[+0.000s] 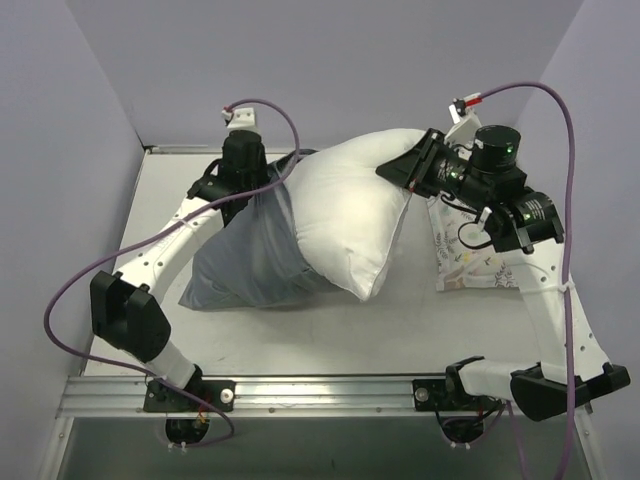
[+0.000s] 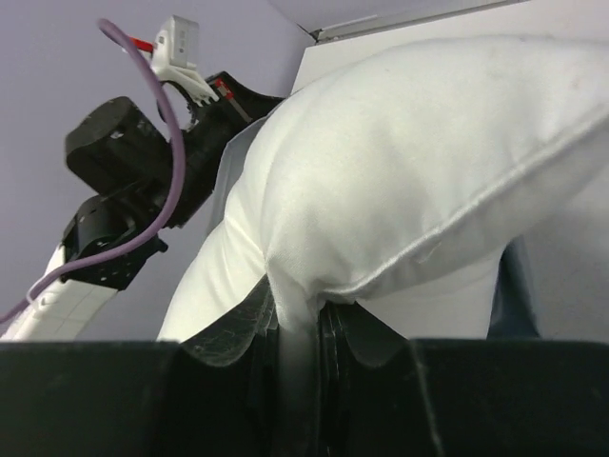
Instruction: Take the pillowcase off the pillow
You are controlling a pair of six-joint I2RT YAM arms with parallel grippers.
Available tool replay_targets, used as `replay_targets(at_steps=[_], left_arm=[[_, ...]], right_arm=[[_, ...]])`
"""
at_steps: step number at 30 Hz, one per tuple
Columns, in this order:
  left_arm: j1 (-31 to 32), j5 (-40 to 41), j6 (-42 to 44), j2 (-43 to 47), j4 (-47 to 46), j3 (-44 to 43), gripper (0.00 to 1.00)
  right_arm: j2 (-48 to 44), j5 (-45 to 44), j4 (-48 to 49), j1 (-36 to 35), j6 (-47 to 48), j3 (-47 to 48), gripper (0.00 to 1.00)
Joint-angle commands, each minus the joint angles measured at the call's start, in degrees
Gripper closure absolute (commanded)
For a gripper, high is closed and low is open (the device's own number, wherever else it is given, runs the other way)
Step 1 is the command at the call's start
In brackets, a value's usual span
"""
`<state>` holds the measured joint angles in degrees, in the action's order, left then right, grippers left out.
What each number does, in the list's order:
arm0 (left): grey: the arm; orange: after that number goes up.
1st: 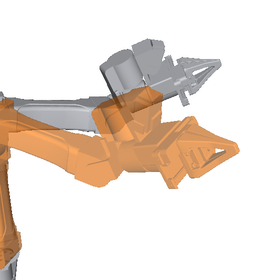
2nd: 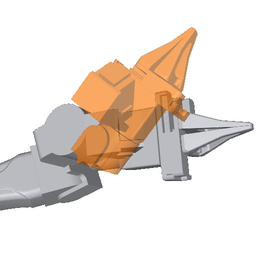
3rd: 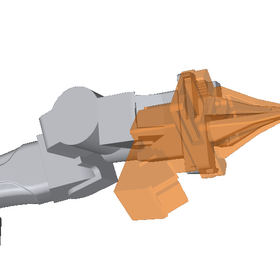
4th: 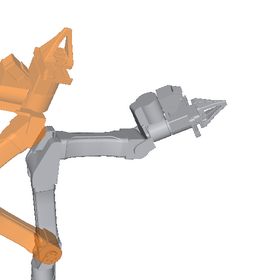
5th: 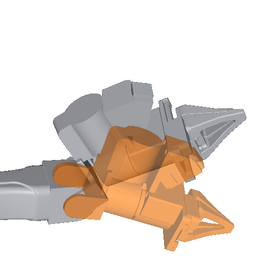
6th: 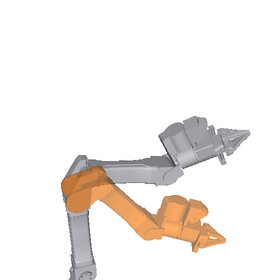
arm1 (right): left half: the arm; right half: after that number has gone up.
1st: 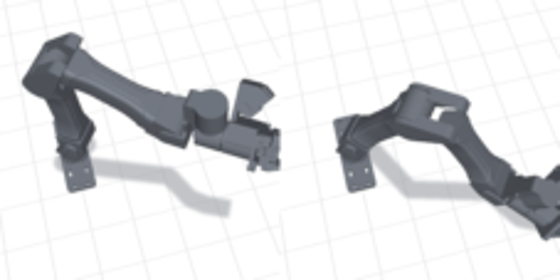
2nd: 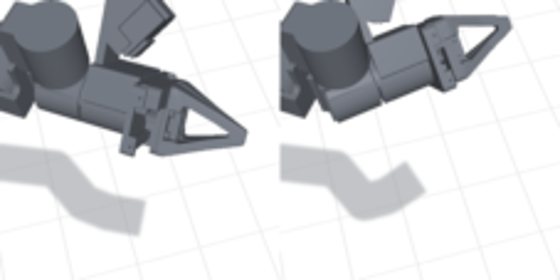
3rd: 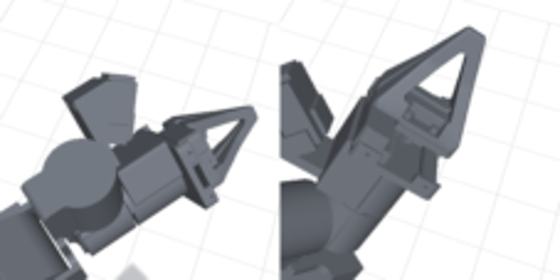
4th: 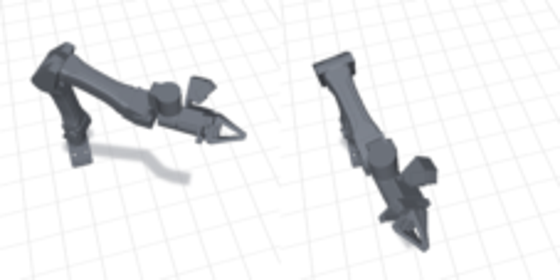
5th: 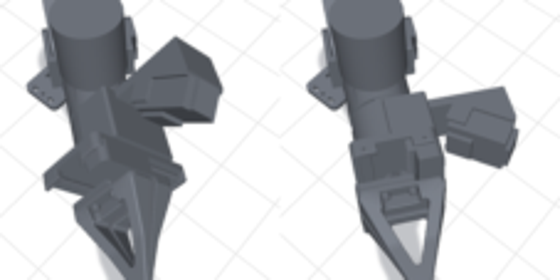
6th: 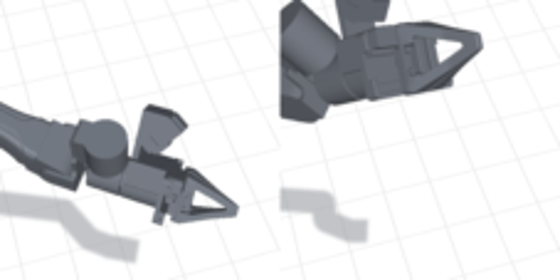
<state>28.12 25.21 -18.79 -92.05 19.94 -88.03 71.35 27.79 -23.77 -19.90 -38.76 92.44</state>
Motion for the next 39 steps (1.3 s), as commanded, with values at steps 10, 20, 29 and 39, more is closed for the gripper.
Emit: replay_targets(at_steps=[10, 20, 29, 39], left_arm=[[-14.9, -4.9, -8.2, 2.2, -1.4, 14.0, 1.0], [2.4, -6.6, -8.7, 31.6, -4.7, 27.0, 0.03], [23.6, 4.8, -18.8, 44.6, -13.6, 43.4, 0.03], [22.3, 18.3, -27.8, 41.4, -2.5, 47.2, 1.0]], right_arm=[[0.4, -1.3, 1.5, 8.2, -3.4, 18.2, 1.0], [5.1, -3.6, 1.7, 7.2, -4.3, 18.5, 1.0], [5.9, -8.5, 0.2, 3.6, -2.0, 16.1, 1.0], [5.8, -10.4, -2.1, 3.6, -0.7, 16.9, 1.0]])
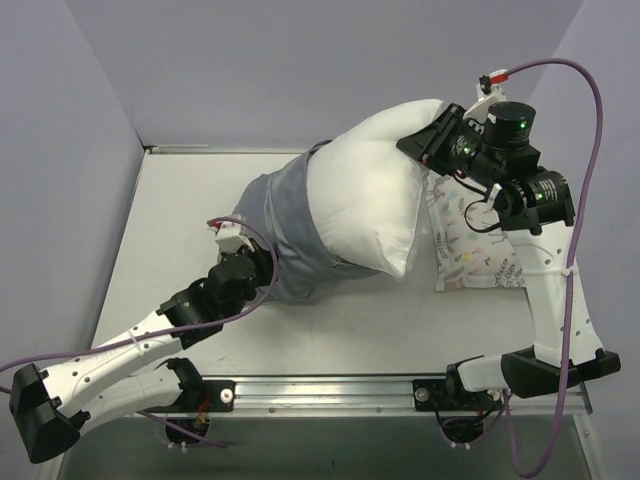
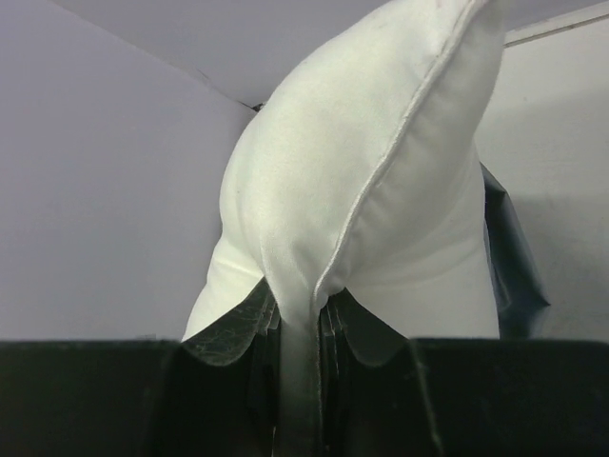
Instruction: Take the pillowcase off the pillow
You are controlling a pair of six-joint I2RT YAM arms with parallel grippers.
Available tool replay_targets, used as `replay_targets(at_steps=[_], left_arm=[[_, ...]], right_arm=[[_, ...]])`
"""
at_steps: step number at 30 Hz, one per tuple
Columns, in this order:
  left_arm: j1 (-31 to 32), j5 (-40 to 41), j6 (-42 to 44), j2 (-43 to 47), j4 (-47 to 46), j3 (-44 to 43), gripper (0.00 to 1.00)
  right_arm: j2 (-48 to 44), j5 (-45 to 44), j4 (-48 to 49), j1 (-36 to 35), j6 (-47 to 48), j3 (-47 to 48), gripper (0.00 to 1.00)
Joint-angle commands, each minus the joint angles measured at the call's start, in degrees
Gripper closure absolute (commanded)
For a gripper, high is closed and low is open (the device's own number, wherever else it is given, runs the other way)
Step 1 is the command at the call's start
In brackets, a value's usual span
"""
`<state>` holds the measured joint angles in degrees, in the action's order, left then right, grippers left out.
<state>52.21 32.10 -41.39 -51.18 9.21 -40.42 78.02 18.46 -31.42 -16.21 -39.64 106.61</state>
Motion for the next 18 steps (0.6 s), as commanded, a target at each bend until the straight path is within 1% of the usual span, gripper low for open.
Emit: replay_targets(at_steps=[1, 2, 3, 5, 6, 9, 10, 11, 12, 13, 15, 16, 18], left_arm=[[-2.7, 13.1, -6.0, -0.1, 10.3, -0.4, 1.0], [-4.4, 14.1, -6.4, -0.4, 11.8, -0.2, 1.0], [-7.5, 16.0, -8.3, -0.8, 14.2, 0.2, 1.0], [-12.6, 15.9, -9.4, -2.6, 15.4, 0.7, 1.0], [-17.9, 15.3, -10.0, -3.2, 15.4, 1.0, 1.0], [-25.0, 16.8, -9.9, -5.3, 16.1, 1.1, 1.0], [-30.0, 17.6, -9.9, -6.6, 16.5, 0.5, 1.0], [-32.8, 17.7, -9.9, -7.3, 16.6, 0.3, 1.0], [-35.1, 17.7, -9.5, -8.1, 16.5, 0.1, 1.0], [-39.7, 17.6, -9.2, -9.8, 16.5, -0.4, 1.0], [-43.7, 17.2, -8.5, -11.5, 17.7, -2.5, 1.0], [-47.9, 16.3, -8.6, -12.3, 17.9, -3.0, 1.0], [-51.4, 15.0, -8.9, -12.0, 18.3, -3.9, 1.0]], right_arm=[[-0.9, -0.9, 5.3, 0.3, 0.2, 3.1, 1.0], [-0.9, -0.9, 5.0, 0.5, 0.2, 4.0, 1.0], [-0.9, -0.8, 5.0, 0.7, 0.1, 4.3, 1.0], [-0.8, -0.5, 4.7, 1.7, -0.3, 5.1, 1.0], [-1.0, -0.4, 4.6, 2.2, -0.5, 5.2, 1.0], [-1.5, 0.6, 4.3, 4.4, -1.1, 5.1, 1.0], [-1.6, 0.9, 4.3, 5.0, -1.3, 4.8, 1.0], [-2.2, 1.1, 4.3, 6.4, -1.5, 4.6, 1.0], [-2.3, 1.6, 4.3, 7.1, -2.0, 4.2, 1.0], [-2.4, 1.9, 4.3, 7.7, -2.2, 4.0, 1.0], [-2.7, 2.5, 4.3, 9.7, -3.2, 3.9, 1.0], [-2.7, 3.7, 4.3, 10.5, -3.4, 3.9, 1.0], [-2.5, 4.7, 4.3, 13.2, -4.1, 3.8, 1.0]])
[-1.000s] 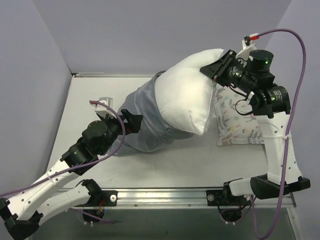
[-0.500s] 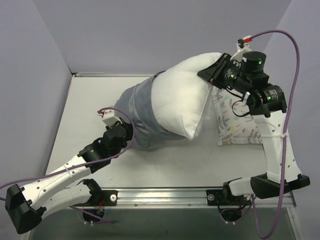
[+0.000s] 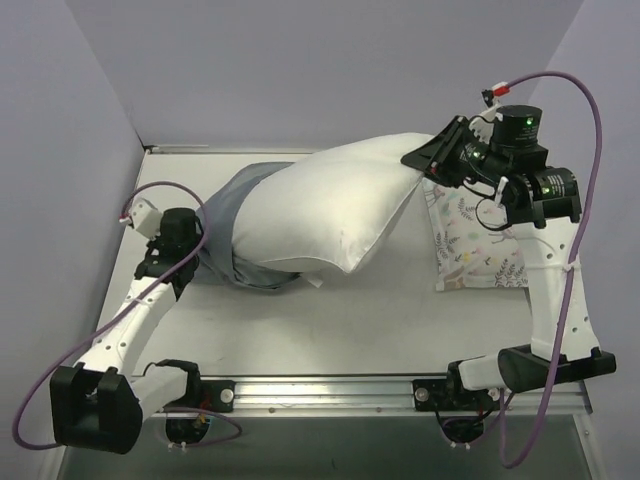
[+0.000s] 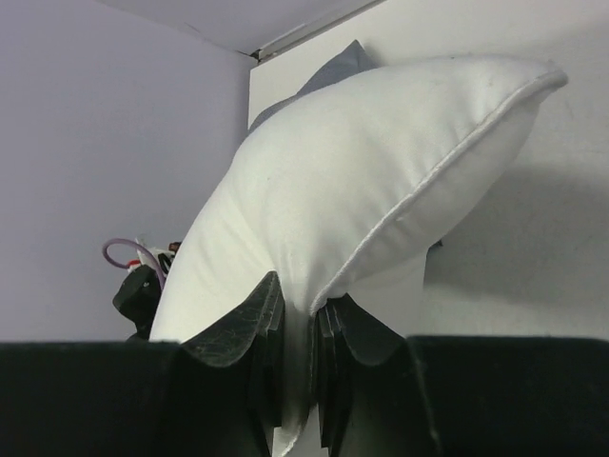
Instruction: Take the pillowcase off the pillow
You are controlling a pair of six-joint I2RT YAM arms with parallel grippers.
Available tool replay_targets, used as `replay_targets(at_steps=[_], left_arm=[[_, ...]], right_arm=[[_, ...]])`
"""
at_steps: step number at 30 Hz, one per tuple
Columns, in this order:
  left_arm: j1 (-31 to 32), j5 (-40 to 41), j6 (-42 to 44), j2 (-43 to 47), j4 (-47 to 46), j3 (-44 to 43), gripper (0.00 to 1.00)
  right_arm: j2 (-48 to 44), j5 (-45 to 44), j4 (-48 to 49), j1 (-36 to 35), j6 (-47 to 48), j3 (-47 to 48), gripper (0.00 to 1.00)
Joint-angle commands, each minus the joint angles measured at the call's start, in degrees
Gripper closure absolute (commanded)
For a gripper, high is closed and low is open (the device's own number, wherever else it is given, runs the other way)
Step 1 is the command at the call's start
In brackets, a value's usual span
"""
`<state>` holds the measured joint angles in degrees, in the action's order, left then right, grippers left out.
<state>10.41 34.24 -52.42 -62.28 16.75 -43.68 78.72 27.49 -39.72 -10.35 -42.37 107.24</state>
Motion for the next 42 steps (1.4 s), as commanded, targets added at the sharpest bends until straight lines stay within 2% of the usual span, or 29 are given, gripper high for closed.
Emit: replay_targets(at_steps=[1, 2, 6, 8, 11, 12, 13, 14, 15, 17, 19, 22, 25, 26, 29, 32, 33, 36, 38, 41, 42], left_arm=[[-10.1, 12.9, 2.0, 0.1, 10.8, -0.7, 1.0], [-12.2, 13.1, 1.9, 0.8, 10.8, -0.8, 1.0], [-12.6, 13.6, 4.2, 4.4, 10.7, -3.3, 1.0], [-12.6, 12.6, 5.7, 6.1, 10.8, -4.0, 1.0], [-12.4, -2.3, 12.9, 9.2, 5.2, -4.1, 1.0], [-12.1, -13.9, 14.7, 11.0, 1.0, -4.0, 1.0], [-11.6, -18.3, 15.8, 11.9, -1.2, -3.0, 1.0], [-10.9, -21.3, 17.3, 12.6, -4.0, -2.8, 0.89], [-6.5, -23.2, 18.1, 13.4, -4.4, -3.1, 0.62], [-1.8, -22.4, 20.4, 13.5, -4.3, -5.1, 0.38], [4.5, -21.2, 21.8, 12.8, -4.4, -7.5, 0.22], [8.2, -18.4, 24.5, 10.0, -4.6, -10.7, 0.16], [8.2, -18.3, 26.4, 5.3, -3.9, -15.5, 0.13], [8.5, -18.6, 27.3, 3.8, -3.6, -16.8, 0.03], [9.4, -16.4, 28.3, -0.7, -1.9, -18.9, 0.03], [9.4, -16.2, 28.0, -4.2, -3.0, -17.6, 0.03], [9.5, -16.5, 28.0, -5.4, -3.8, -17.0, 0.03], [9.6, -17.4, 27.6, -6.5, -7.1, -13.9, 0.04], [9.6, -18.1, 27.0, -7.9, -7.8, -12.7, 0.04], [9.6, -18.9, 26.2, -9.9, -8.1, -11.9, 0.04], [9.6, -19.0, 26.1, -10.3, -8.7, -11.4, 0.04]], right_arm=[[-3.4, -3.4, 12.6, 8.3, -2.2, 2.7, 1.0], [-3.3, -3.0, 12.7, 9.1, -2.4, 2.3, 1.0], [-3.8, -2.6, 13.5, 10.2, -1.8, -2.9, 1.0], [-4.4, -1.0, 16.3, 10.1, -1.9, -8.8, 1.0], [-4.3, 1.1, 19.1, 6.9, -0.7, -15.2, 1.0], [-4.0, 0.9, 19.1, 5.4, 0.5, -16.0, 1.0], [-3.7, 0.7, 19.0, 3.8, 2.0, -16.6, 1.0], [-3.3, 0.4, 18.8, 0.8, 3.7, -17.4, 1.0], [-3.1, 0.0, 18.9, -0.3, 4.5, -18.9, 1.0], [-2.4, 0.4, 19.1, -3.3, 6.0, -19.8, 1.0], [-1.6, 3.5, 20.6, -5.4, 8.3, -20.8, 1.0], [-1.1, 1.6, 20.3, -8.6, 11.7, -22.0, 1.0], [-0.8, 0.5, 20.3, -8.5, 12.0, -23.5, 1.0], [-0.5, -0.5, 20.0, -8.5, 12.2, -23.5, 1.0], [0.6, -6.0, 16.8, -7.8, 12.7, -22.7, 1.0], [0.2, -12.8, 13.9, -8.5, 13.6, -22.4, 0.65], [-0.1, -14.7, 13.5, -9.1, 13.9, -22.3, 0.46], [-0.9, -21.2, 11.3, -12.6, 16.0, -21.1, 0.27], [-0.6, -26.1, 9.3, -16.1, 17.0, -20.3, 0.2], [1.6, -26.7, 9.7, -19.5, 19.4, -20.3, 0.12], [2.6, -27.3, 9.7, -23.3, 21.0, -20.0, 0.09]])
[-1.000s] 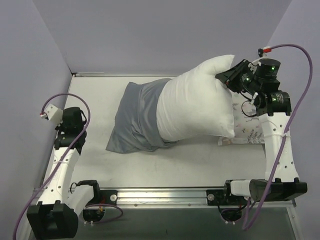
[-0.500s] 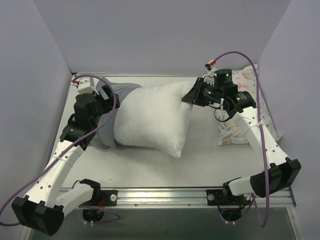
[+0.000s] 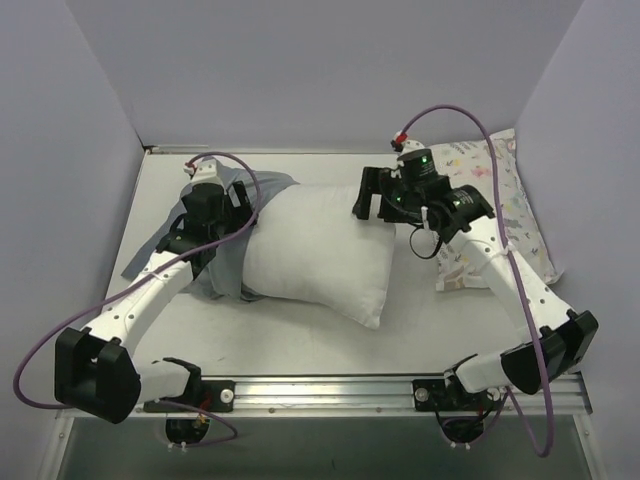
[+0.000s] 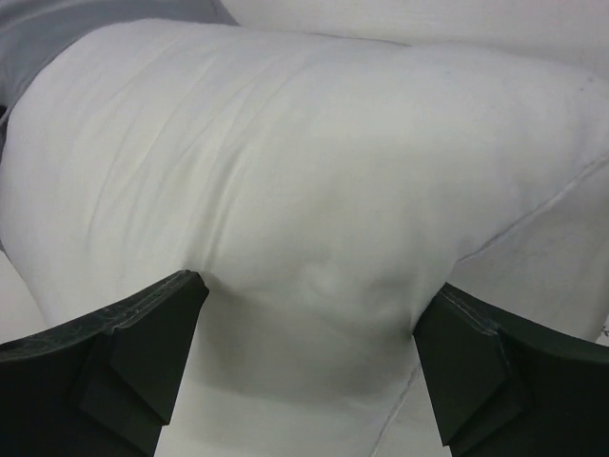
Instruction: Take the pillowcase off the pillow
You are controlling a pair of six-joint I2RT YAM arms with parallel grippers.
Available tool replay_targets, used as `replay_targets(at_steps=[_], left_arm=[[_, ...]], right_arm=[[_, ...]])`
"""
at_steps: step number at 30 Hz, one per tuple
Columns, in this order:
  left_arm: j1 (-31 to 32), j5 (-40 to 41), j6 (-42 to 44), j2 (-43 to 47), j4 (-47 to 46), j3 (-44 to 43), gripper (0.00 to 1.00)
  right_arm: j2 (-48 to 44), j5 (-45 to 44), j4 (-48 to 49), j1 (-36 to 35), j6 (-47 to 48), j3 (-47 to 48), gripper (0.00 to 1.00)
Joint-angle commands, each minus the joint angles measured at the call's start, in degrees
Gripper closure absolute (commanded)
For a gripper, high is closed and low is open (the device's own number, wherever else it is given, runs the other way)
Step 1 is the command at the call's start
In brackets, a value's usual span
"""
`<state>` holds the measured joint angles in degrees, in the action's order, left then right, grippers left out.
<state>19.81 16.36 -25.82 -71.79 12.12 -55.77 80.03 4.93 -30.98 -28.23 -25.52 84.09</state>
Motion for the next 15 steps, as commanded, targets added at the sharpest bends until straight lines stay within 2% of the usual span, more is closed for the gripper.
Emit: replay_targets(at_steps=[1, 3, 7, 8, 10, 11, 14, 15], left_arm=[[0.2, -1.2, -0.8, -0.9, -4.6, 1.0, 0.05], [0.2, -1.3, -1.5, -1.2, -4.7, 1.5, 0.07], [0.2, -1.2, -2.4, -0.9, -4.3, 2.1, 0.16], [0.2, -1.0, -2.6, -0.8, -4.2, 2.2, 0.24], [0.2, -0.5, -2.7, -0.2, -4.1, 2.5, 0.34], [0.2, -0.5, -2.9, 0.0, -4.0, 2.6, 0.43], [0.2, -0.6, -3.5, 0.0, -4.4, 2.6, 0.6], [0.2, -0.9, -3.7, -0.5, -4.4, 2.4, 0.7]], right_arm=[[2.5, -10.1, 0.3, -7.4, 4.9, 4.1, 0.08], [5.6, -15.3, -0.4, -11.9, 5.8, 5.4, 0.03], [6.7, -27.1, -2.1, -16.1, 5.8, 7.8, 0.0], [6.2, -33.9, -2.3, -16.6, 5.9, 8.0, 0.0], [3.8, -37.6, -2.7, -17.5, 6.1, 7.5, 0.0], [2.7, -41.3, -2.7, -18.1, 6.7, 6.7, 0.0], [-0.9, -44.6, -2.6, -19.8, 8.5, 5.4, 0.0], [-1.6, -42.7, -2.5, -19.8, 9.3, 5.1, 0.0]])
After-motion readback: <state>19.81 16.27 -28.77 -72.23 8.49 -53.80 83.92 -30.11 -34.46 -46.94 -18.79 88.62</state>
